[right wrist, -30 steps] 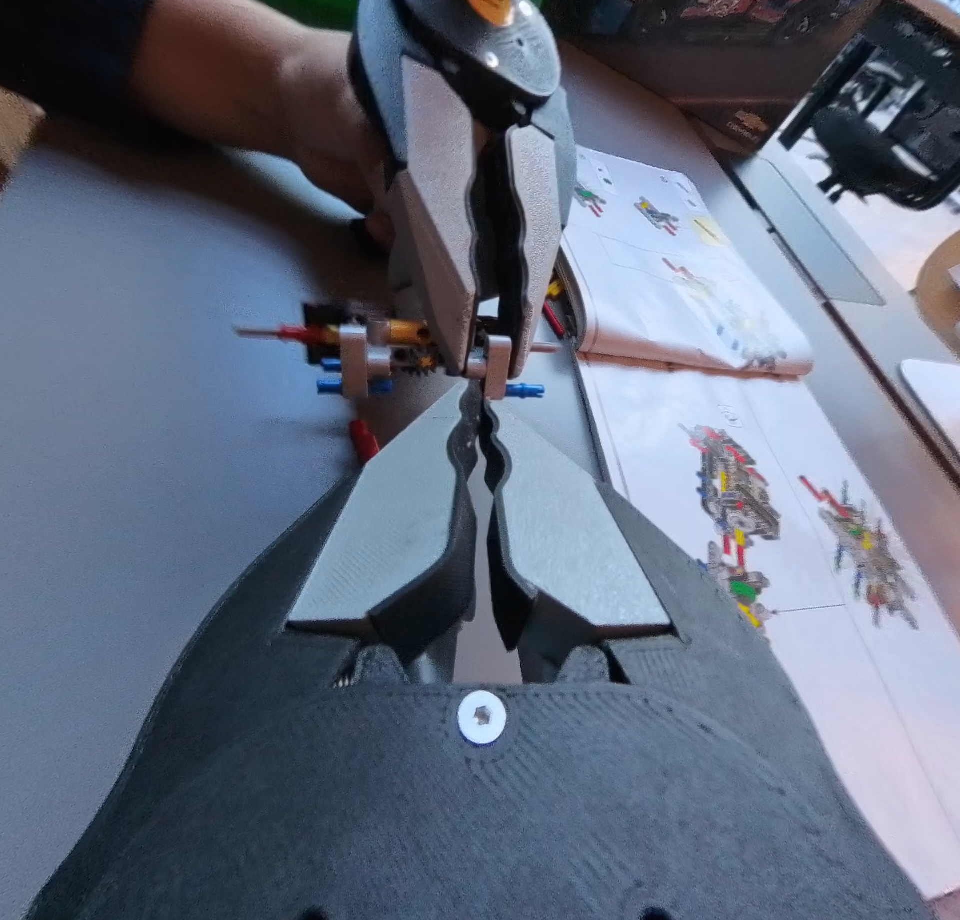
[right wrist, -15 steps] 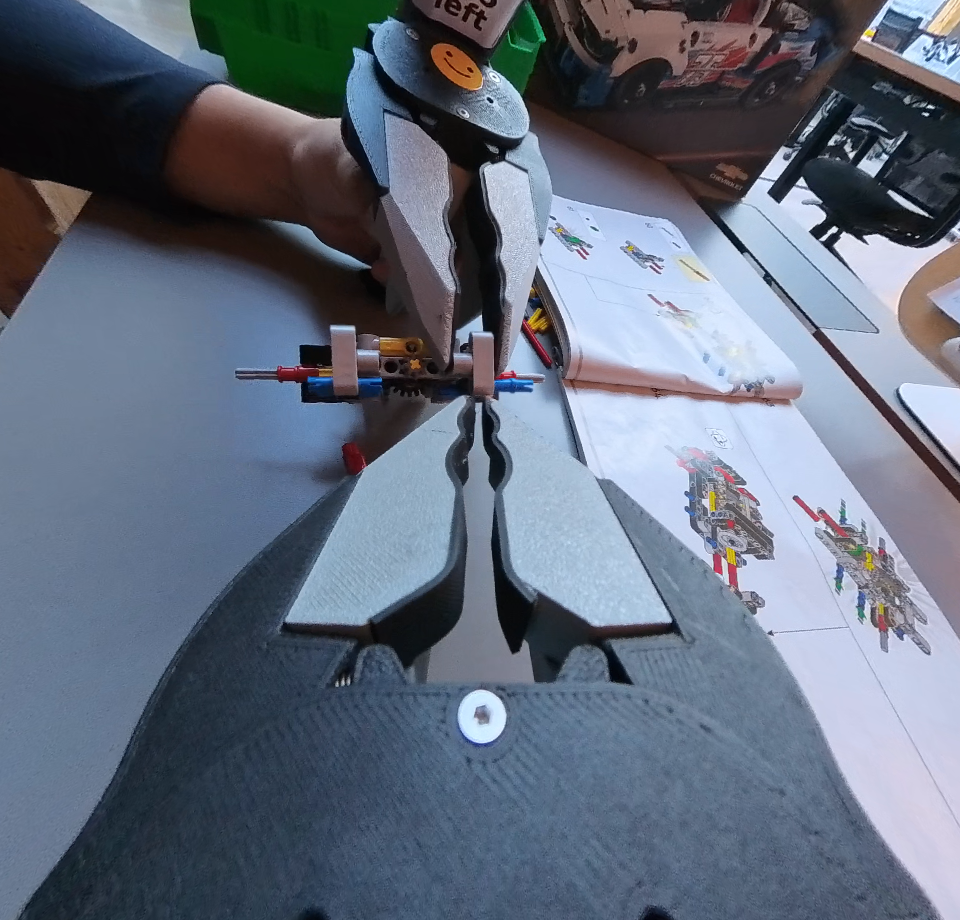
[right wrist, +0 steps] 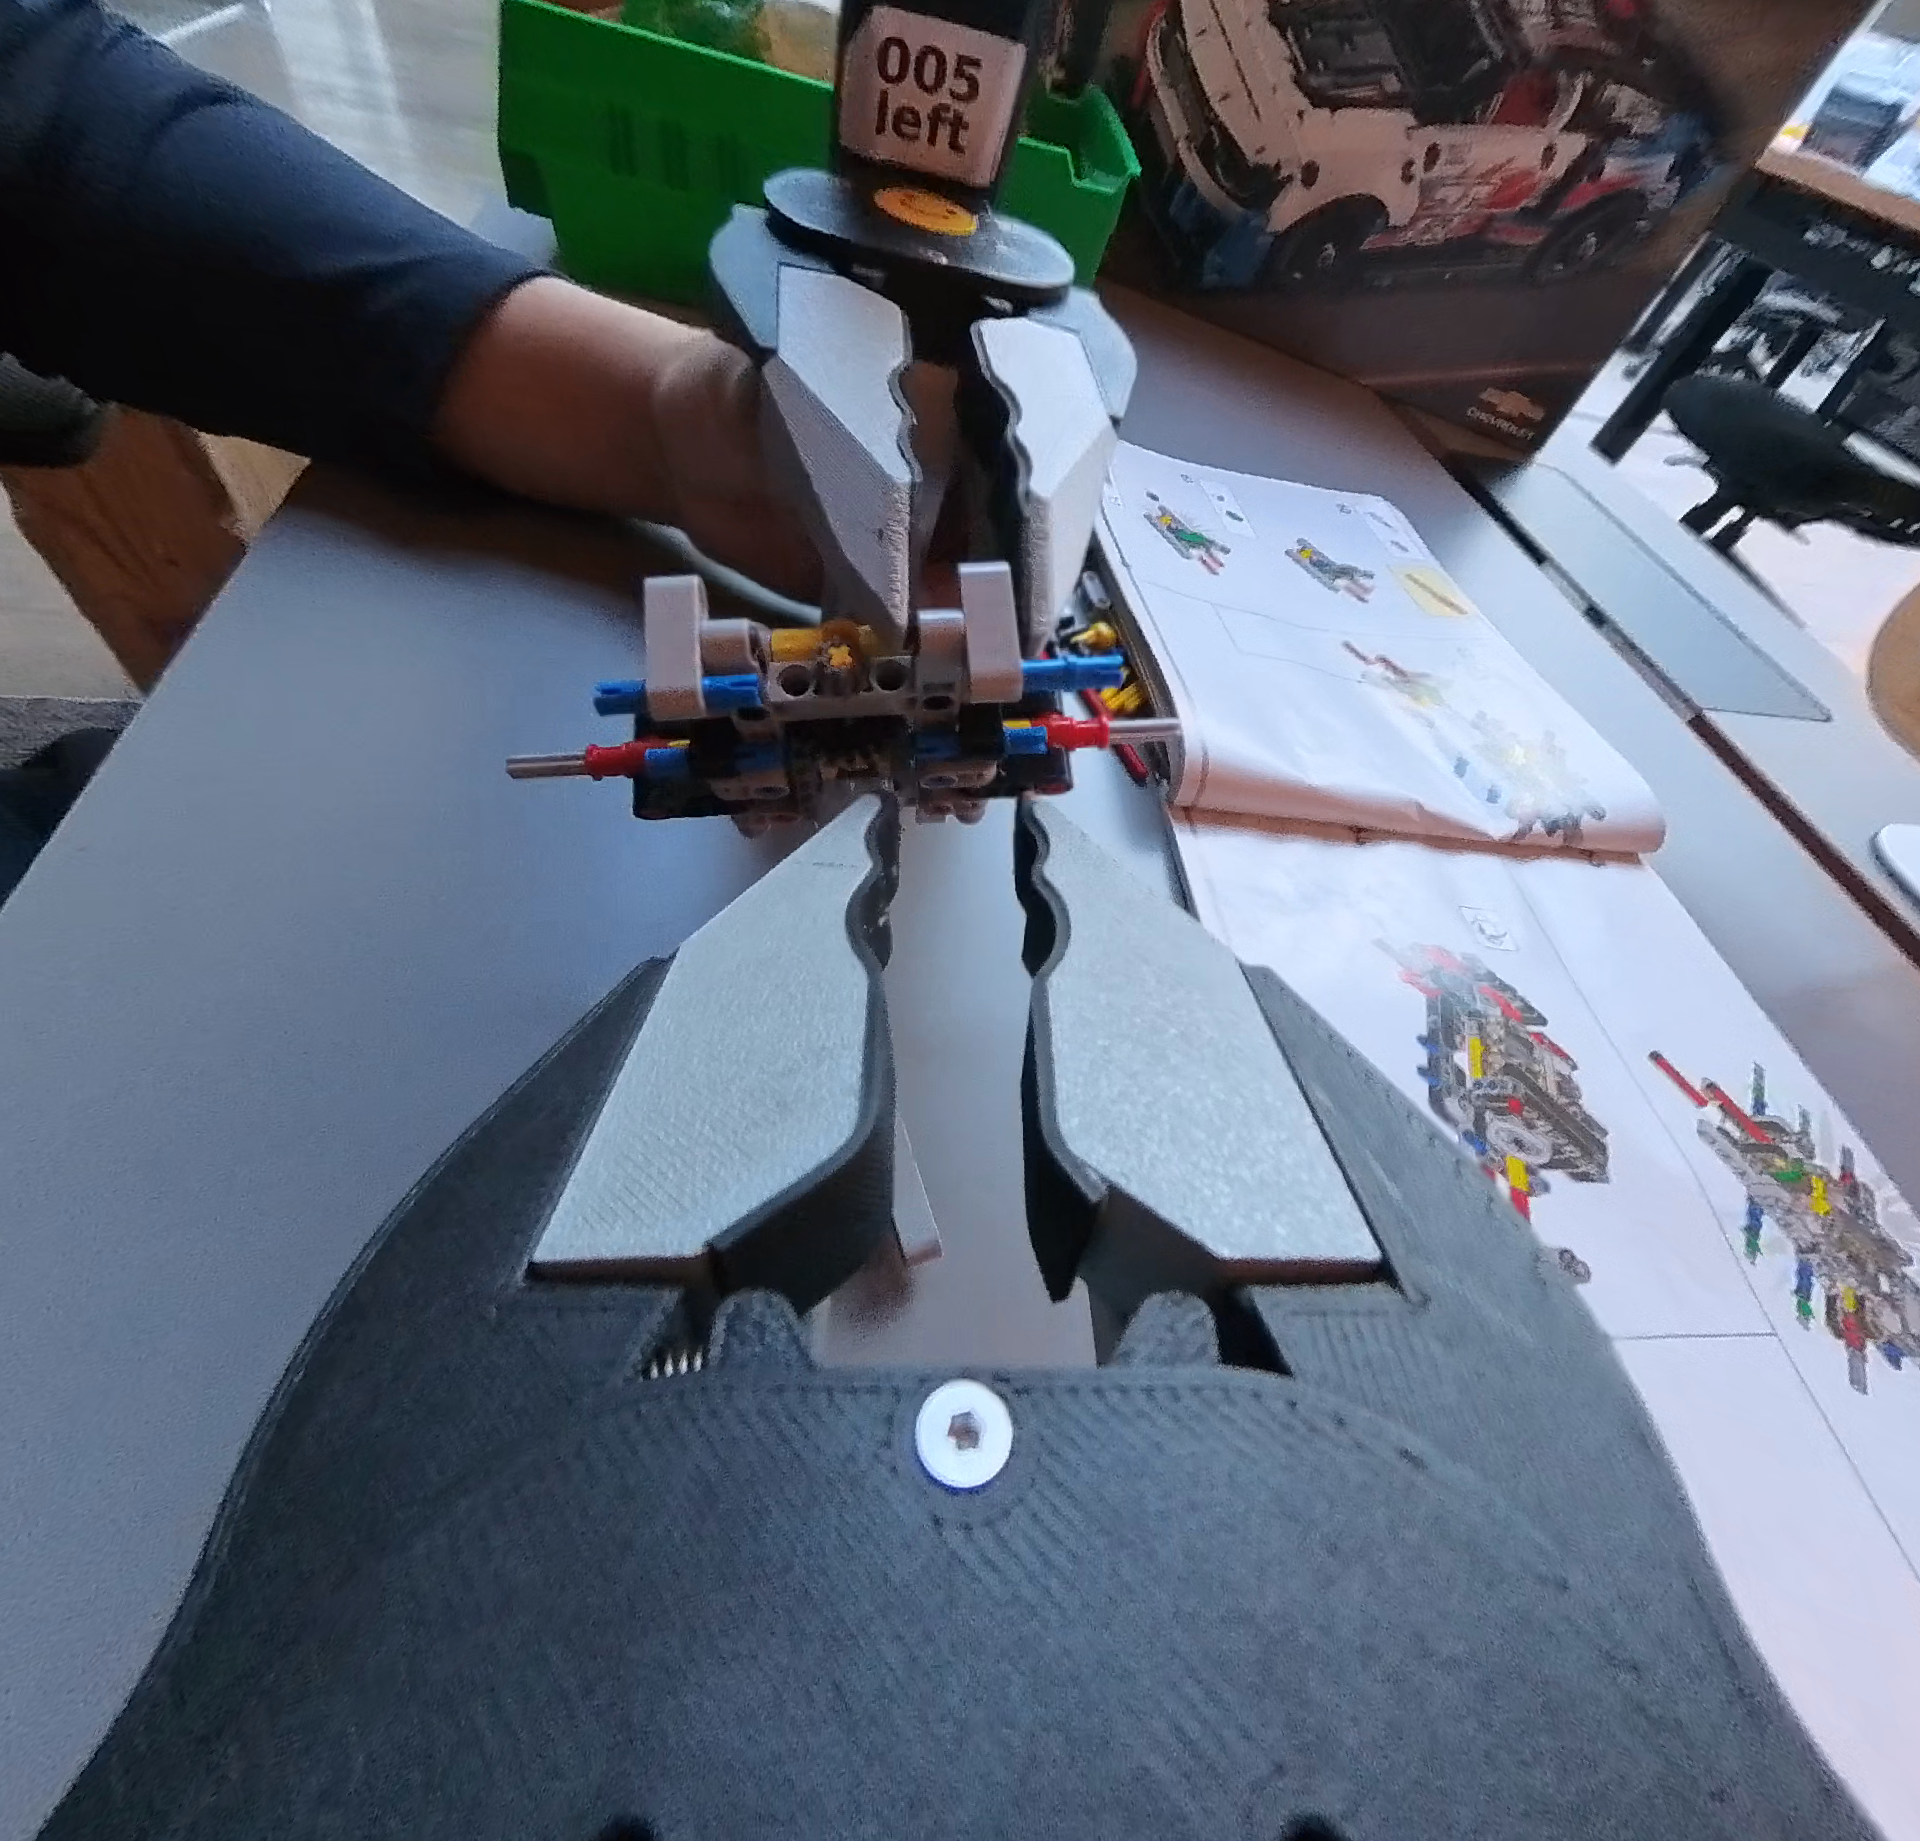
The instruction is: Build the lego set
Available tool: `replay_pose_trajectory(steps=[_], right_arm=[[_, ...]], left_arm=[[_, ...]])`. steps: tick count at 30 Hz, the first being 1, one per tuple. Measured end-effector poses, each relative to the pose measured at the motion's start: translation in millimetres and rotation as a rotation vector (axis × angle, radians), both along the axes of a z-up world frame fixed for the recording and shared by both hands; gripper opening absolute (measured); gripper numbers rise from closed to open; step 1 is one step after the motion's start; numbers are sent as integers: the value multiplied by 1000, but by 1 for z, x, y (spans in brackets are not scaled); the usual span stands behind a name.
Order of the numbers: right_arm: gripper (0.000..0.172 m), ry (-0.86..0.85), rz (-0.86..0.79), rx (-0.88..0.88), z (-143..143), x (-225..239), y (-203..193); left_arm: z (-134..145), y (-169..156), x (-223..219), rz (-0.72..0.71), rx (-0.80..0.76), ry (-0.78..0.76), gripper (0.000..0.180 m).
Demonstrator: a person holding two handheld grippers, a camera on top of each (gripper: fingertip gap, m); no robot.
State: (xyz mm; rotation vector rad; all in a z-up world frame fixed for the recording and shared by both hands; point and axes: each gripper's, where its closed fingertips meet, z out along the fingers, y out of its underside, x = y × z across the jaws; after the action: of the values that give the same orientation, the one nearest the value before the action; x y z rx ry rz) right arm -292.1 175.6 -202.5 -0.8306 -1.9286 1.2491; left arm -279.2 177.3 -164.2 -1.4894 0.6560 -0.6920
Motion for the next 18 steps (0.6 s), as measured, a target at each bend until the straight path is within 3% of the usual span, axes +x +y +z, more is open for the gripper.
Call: replay_pose_trajectory(steps=[5,9,12,18], right_arm=[[17,63,-24,-18,11,-3,-2],[26,40,-33,-78,11,-6,-1],[10,46,-8,-88,14,-2,-5],[9,67,-50,-62,17,-2,1]], left_arm=[[4,-1,1,-15,13,-34,12],[7,-3,6,-36,34,-49,12],[11,-2,3,-29,37,-85,12],[11,-1,-1,-16,30,-96,12]])
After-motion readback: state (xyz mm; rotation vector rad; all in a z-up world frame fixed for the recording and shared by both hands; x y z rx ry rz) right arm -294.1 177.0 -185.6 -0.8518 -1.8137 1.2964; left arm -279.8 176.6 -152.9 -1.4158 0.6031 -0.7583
